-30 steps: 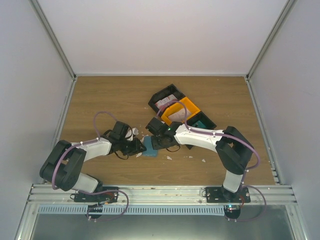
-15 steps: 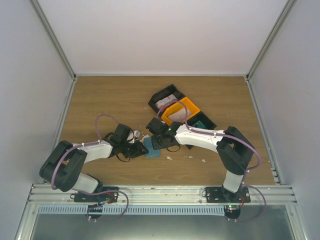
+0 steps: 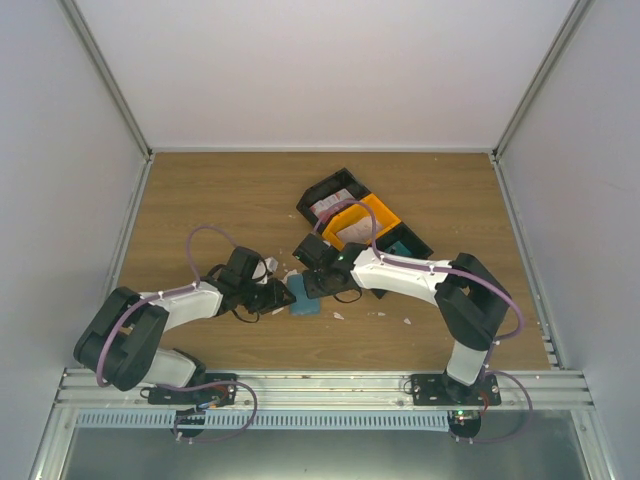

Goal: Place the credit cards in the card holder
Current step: Close the card holder at the center of the board.

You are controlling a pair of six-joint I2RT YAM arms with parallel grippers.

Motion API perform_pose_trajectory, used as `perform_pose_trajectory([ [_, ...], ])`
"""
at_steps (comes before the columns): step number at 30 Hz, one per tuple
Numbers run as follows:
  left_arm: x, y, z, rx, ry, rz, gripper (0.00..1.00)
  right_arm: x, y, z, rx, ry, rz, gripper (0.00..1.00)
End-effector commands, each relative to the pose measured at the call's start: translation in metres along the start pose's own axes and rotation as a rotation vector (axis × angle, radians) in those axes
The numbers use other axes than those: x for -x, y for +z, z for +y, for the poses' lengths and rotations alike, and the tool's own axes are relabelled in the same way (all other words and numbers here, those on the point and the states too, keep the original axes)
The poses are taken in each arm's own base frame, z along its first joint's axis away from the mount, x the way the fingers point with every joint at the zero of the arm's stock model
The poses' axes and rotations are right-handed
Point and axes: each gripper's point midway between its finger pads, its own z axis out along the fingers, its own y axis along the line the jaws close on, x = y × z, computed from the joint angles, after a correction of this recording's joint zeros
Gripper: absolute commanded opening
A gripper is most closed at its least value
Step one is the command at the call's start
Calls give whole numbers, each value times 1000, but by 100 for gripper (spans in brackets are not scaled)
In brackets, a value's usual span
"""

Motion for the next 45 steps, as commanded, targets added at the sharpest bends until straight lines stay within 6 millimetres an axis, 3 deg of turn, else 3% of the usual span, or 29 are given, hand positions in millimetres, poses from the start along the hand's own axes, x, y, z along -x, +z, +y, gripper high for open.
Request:
perform_pose_trajectory([
  [1, 2, 0, 0, 2, 18, -20, 34, 0, -5, 0, 14, 0, -10, 1],
  [6, 4, -1, -1, 3, 18, -29, 39, 0, -4, 2, 34, 3, -15, 1],
  [13, 17, -6, 1, 26, 8, -86, 43, 15, -2, 10, 73, 29, -90, 1],
  [28, 17, 8, 0, -18, 18, -34, 29, 19, 14, 30, 164, -79, -123, 0],
  [45, 15, 9, 3, -17, 17, -23, 27, 14, 41, 18, 51, -147, -107, 1],
])
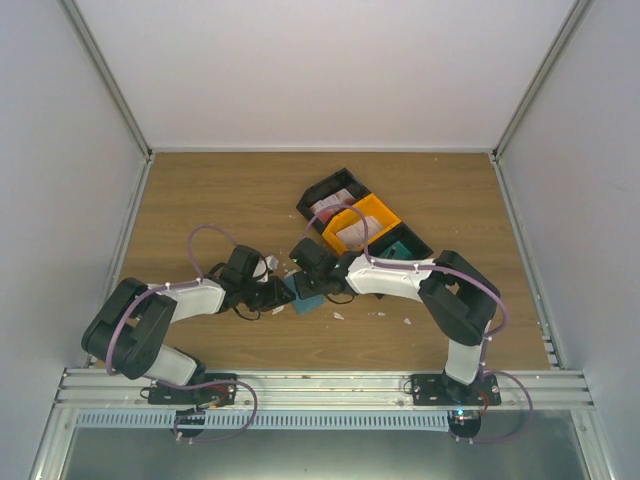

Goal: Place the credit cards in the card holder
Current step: Close the card holder at the center of the board.

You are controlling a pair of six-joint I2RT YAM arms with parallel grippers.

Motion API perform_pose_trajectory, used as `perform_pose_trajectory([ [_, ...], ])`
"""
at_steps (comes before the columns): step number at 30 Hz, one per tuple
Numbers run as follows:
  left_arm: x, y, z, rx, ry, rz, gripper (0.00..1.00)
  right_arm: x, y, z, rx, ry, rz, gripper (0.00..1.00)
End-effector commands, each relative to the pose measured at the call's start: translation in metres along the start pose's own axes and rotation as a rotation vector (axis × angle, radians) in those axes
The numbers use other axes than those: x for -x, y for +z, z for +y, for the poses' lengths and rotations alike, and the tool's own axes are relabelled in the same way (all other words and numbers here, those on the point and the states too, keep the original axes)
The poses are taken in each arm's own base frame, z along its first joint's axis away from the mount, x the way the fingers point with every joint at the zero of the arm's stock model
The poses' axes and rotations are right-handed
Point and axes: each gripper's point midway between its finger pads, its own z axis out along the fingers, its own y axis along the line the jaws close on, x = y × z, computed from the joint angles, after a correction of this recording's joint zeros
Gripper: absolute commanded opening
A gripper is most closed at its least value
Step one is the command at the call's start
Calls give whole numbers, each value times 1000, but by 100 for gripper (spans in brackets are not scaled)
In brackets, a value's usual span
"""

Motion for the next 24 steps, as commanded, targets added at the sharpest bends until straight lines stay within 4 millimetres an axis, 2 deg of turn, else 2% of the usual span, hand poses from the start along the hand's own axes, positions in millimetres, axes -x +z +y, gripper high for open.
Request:
perform_pose_trajectory([
  [1, 7, 1, -1, -9, 24, -22, 27, -5, 9, -9, -65, -39, 7, 0],
  [5, 8, 0, 1, -7, 17, -25, 26, -5, 10, -7, -56, -51, 8, 1],
  [10, 9, 0, 4, 2, 10, -31, 26, -9, 9, 6, 14, -56, 36, 0],
  [16, 9, 1, 6, 8, 3, -29, 25, -5, 2, 6, 35, -20, 19, 0],
  [24, 8, 2, 7, 9, 4, -23, 24, -3, 5, 9, 69, -15, 21, 1],
])
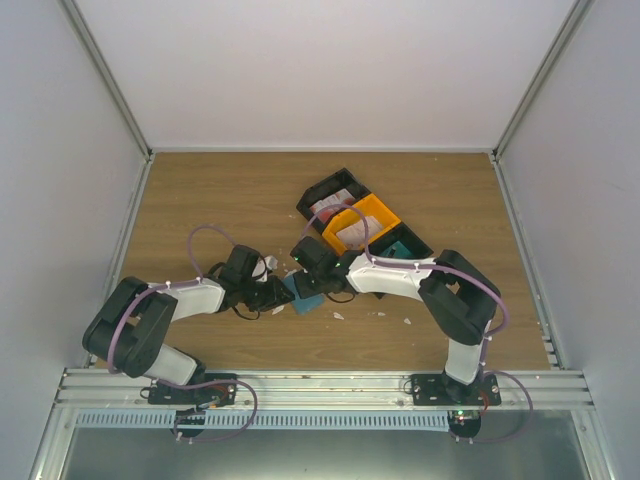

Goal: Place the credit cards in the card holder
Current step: Close the card holder at the center of the board.

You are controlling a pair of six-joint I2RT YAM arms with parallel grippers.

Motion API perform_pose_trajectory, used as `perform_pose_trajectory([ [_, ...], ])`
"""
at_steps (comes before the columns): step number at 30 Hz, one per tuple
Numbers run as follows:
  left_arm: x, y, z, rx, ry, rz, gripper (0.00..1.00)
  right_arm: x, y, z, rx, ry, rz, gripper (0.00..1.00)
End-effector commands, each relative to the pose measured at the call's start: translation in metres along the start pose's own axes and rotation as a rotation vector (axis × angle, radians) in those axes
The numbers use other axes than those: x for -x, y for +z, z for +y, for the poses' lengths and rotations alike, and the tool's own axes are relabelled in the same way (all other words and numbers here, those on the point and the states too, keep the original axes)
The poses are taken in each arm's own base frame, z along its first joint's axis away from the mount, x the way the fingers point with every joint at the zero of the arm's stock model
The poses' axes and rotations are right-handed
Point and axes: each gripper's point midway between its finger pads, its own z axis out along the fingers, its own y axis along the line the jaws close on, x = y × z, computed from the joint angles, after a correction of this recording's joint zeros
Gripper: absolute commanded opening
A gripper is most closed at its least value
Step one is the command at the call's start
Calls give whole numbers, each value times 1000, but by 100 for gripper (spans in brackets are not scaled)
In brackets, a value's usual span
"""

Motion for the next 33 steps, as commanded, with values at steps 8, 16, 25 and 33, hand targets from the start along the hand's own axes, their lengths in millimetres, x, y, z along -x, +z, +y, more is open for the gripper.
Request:
perform_pose_trajectory([
  [8, 4, 3, 5, 11, 21, -17, 23, -5, 7, 8, 69, 11, 25, 1],
  [16, 5, 3, 5, 12, 23, -18, 23, -20, 11, 8, 78, -10, 88, 1],
  [25, 4, 3, 7, 19, 19, -18, 23, -35, 17, 11, 108, -45, 158, 1],
  [33, 5, 3, 6, 18, 17, -19, 23, -45, 25, 5, 83, -38, 194, 1],
])
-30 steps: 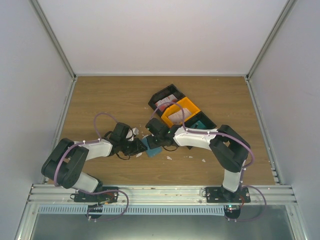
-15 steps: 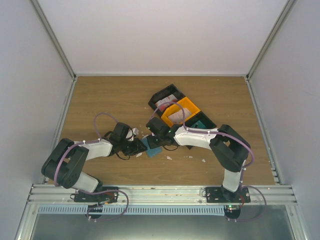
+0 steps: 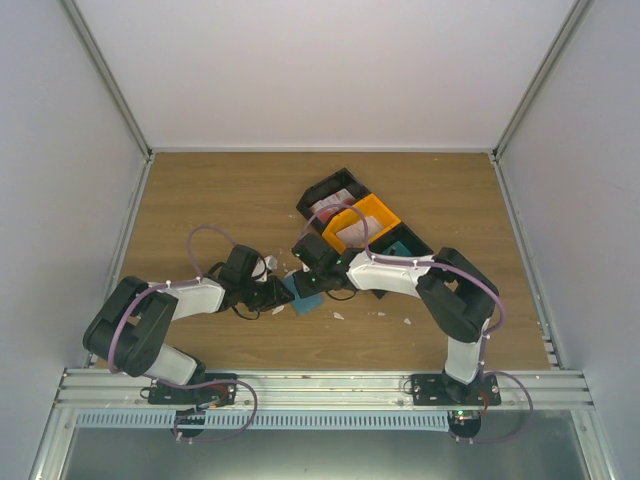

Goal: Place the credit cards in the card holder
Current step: Close the card holder at the center of the board.

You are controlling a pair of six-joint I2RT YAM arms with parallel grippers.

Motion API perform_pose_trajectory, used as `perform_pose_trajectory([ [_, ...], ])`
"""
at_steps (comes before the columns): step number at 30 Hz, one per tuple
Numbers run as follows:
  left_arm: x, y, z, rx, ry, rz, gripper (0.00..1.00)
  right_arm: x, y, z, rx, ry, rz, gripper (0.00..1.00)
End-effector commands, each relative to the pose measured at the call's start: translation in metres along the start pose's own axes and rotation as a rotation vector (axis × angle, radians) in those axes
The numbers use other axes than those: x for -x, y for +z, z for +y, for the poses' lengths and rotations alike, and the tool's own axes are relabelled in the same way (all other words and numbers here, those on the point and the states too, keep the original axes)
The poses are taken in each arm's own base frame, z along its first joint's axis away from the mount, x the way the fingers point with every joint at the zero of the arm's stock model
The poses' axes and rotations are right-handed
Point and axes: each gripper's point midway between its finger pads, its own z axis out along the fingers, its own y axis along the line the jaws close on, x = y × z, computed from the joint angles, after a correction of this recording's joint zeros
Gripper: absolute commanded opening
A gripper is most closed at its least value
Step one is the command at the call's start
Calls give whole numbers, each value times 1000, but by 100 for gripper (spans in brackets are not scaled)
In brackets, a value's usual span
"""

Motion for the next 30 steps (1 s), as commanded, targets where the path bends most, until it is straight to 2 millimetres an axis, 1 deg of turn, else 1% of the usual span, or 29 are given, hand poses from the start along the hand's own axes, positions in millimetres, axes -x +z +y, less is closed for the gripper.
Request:
perform_pose_trajectory([
  [1, 6, 3, 7, 21, 16, -25, 23, -44, 22, -3, 7, -2, 160, 0],
  [6, 6, 3, 6, 22, 16, -26, 23, -58, 27, -17, -15, 28, 178, 0],
  [11, 6, 3, 7, 25, 15, -25, 23, -68, 26, -25, -15, 54, 180, 0],
  [15, 5, 3, 8, 31, 13, -22, 22, -81, 26, -32, 0, 83, 189, 1],
  [18, 5, 3, 10, 35, 8, -23, 22, -90, 25, -33, 29, 86, 180, 1],
  [20, 5, 4, 11, 37, 7, -19, 22, -99, 27, -34, 51, 84, 181, 1],
  [22, 5, 5, 12, 40, 4, -15, 22, -111, 32, -41, 37, 82, 201, 1],
  [25, 5, 7, 12, 39, 2, -9, 22, -125, 38, -41, 63, 85, 229, 1],
  [30, 7, 8, 12, 45, 0, -14, 22, -141, 42, -47, 55, 85, 247, 0],
])
